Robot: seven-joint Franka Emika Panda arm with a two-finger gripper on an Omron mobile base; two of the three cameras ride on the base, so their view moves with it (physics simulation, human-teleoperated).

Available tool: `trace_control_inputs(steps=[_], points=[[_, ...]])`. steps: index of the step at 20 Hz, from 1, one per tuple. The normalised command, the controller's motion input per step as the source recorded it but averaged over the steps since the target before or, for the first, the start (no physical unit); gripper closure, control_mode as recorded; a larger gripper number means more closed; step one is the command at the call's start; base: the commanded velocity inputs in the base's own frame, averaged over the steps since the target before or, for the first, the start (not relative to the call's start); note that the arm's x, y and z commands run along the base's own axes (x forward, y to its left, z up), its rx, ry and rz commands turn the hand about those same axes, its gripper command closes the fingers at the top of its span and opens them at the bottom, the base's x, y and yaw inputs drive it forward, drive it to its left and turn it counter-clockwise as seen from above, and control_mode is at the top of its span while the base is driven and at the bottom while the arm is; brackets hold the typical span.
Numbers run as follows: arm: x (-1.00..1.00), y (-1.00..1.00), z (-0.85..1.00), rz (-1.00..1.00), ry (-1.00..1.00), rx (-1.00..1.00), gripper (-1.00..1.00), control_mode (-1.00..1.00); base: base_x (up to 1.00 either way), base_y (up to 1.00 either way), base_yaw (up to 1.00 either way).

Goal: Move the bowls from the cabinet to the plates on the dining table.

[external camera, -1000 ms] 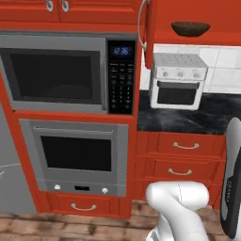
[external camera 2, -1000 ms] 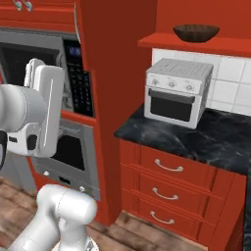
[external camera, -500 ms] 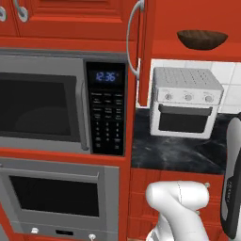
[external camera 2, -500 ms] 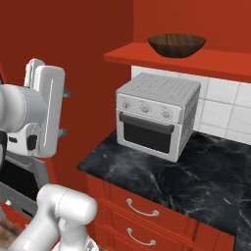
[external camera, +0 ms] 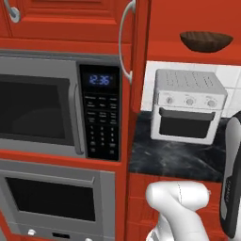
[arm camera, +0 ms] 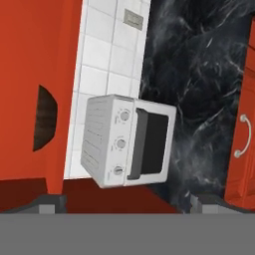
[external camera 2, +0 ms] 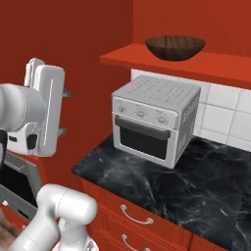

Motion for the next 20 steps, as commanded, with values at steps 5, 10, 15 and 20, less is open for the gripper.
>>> trace_control_inputs(steps=[5, 10, 15, 20], points=[[0.00, 0.00, 0.00, 0.00, 0.00, 0.00, -1.00, 1.00, 0.18, -0.93, -0.02], [0.00, 0.00, 0.00, 0.00, 0.00, 0.00, -1.00, 1.00, -0.27, -0.99, 0.00], [0.00, 0.00, 0.00, 0.00, 0.00, 0.00, -1.00, 1.00, -0.10, -0.81, 0.08], [0.00, 0.00, 0.00, 0.00, 0.00, 0.00, -1.00, 1.00, 0.44, -0.27, 0.34]])
